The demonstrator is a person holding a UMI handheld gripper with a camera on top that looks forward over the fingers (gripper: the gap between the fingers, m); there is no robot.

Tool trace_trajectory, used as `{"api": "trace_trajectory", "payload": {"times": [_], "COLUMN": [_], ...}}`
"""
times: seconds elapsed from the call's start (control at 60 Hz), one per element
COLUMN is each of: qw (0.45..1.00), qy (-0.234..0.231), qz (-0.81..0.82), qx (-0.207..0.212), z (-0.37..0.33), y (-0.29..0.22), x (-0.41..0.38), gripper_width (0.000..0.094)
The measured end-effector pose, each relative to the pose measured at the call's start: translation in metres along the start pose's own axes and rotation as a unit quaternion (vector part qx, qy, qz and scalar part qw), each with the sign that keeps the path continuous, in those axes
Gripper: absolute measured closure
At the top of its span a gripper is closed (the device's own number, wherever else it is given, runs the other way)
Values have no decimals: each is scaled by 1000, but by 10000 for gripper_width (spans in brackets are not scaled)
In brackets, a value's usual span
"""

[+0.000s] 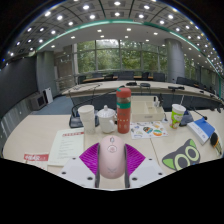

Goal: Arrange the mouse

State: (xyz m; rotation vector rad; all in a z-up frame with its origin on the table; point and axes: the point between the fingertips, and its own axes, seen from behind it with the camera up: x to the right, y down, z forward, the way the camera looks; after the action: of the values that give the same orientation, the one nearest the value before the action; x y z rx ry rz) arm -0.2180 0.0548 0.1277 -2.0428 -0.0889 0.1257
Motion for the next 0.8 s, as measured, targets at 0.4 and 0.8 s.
{"api": "trace_trajectory", "payload": {"times": [0.4, 0.8], "qw": [999, 993], "qy": [41, 20], "qz": [-8, 11], "qx": [-19, -113], "z": [4, 42], "y": [-1, 115], "x": [278, 331], "gripper_width": [609, 465]}}
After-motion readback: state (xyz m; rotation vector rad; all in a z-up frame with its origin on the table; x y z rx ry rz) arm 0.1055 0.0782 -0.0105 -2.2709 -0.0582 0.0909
